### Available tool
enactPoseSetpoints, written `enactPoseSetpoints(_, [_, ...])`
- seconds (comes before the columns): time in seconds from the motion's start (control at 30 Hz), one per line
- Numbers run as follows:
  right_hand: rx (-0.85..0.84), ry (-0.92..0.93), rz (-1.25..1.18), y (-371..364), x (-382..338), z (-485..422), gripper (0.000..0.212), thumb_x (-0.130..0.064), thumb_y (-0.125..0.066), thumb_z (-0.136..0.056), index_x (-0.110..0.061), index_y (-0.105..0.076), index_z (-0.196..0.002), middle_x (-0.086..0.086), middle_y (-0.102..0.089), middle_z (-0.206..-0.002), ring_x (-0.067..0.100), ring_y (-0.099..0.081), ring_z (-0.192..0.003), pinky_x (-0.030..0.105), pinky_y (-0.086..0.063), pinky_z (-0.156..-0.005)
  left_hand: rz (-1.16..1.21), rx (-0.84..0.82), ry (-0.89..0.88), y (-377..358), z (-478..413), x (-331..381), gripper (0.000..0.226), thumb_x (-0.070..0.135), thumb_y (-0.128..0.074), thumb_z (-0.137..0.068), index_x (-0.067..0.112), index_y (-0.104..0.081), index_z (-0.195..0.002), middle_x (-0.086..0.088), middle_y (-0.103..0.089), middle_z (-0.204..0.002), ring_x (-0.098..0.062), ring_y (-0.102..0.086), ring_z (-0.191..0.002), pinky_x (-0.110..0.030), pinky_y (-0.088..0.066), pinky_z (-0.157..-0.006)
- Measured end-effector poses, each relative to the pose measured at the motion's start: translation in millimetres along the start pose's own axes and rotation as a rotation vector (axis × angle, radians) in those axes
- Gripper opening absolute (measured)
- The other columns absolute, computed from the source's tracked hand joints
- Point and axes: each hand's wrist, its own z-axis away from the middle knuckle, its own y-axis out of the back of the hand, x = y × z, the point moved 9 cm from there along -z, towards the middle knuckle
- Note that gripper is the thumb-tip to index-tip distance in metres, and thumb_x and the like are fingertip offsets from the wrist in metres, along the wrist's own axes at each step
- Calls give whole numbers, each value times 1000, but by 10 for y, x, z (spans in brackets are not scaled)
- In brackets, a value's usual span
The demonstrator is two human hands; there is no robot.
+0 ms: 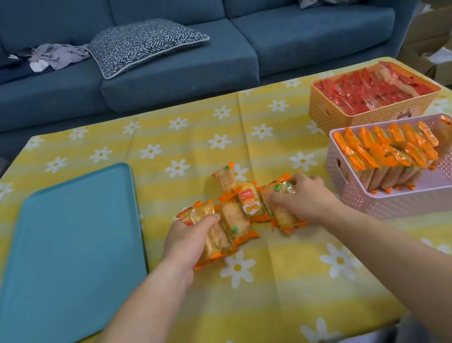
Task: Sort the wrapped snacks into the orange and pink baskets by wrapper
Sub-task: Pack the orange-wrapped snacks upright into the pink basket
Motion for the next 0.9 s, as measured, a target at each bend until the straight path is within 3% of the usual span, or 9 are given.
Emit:
enactPoseSetpoints(0.1, [-53,19,-47,-139,-51,9,92,-57,-75,-74,-21,-37,-149,14,-40,-139,34,-48,-128,37,-41,-104,86,-1,19,-119,-19,-33,10,23,-80,-79,16,-76,-84,-5,-78,-83,-28,-74,-86,-45,-59,-86])
enactPoseSetpoints(0.17, [-76,8,-63,-232,-59,13,106,-56,-82,-67,-21,-29,-153,15,-36,-143,34,-44,-132,38,-41,-109,137,21,20,-183,-32,-43,12,17,-81,-76,14,-76,-87,-9,-78,-85,-31,-74,-86,-46,-60,-83])
enactPoseSetpoints(0.27, [-85,-25,-156,-297,-46,-9,118,-52,-88,-62,-18,-22,-154,14,-32,-146,30,-43,-134,34,-38,-105,232,41,54,-274,-37,-55,52,14,-82,-74,15,-55,-118,-12,-72,-99,-30,-71,-88,-40,-60,-73])
enactPoseSetpoints(0.37, [-60,-3,-304,-320,-47,-50,122,-57,-89,-40,-20,-37,-143,7,-49,-136,24,-53,-124,36,-47,-103,284,-1,50,-328,-80,-26,71,11,-82,-72,31,-44,-127,-5,-68,-105,-28,-70,-91,-37,-56,-67])
enactPoseSetpoints(0.43, [-102,58,-413,-384,-82,-76,105,-47,-93,-39,-20,-47,-129,2,-64,-119,19,-63,-110,38,-55,-93,340,-86,47,-397,-93,17,61,9,-80,-73,29,-54,-124,-5,-71,-100,-25,-70,-84,-35,-56,-63])
enactPoseSetpoints(0.5, [-185,115,-562,-464,-149,-62,80,-22,-97,-56,-18,-52,-122,3,-72,-109,16,-70,-98,35,-60,-85,407,-170,68,-464,-73,58,44,4,-74,-79,21,-61,-117,-11,-71,-91,-26,-68,-74,-34,-56,-61])
enactPoseSetpoints(0.63, [-309,159,-772,-511,-236,-10,63,-4,-90,-67,-19,-58,-118,5,-75,-102,20,-73,-88,40,-60,-77,478,-300,105,-544,-36,63,40,5,-67,-85,15,-58,-123,-16,-68,-93,-30,-68,-77,-40,-57,-65])
enactPoseSetpoints(0.8, [-456,191,-865,-538,-306,107,59,-3,-85,-74,-17,-57,-124,4,-75,-98,21,-71,-86,40,-58,-74,590,-326,144,-563,29,26,48,13,-63,-88,6,-56,-135,-13,-69,-85,-25,-68,-65,-33,-57,-55])
enactPoseSetpoints(0.9, [-469,232,-844,-538,-348,165,68,-10,-89,-65,-15,-57,-125,7,-74,-100,24,-71,-90,51,-56,-82,609,-325,122,-581,80,55,44,13,-62,-89,6,-58,-132,-13,-71,-86,-25,-70,-65,-33,-58,-55])
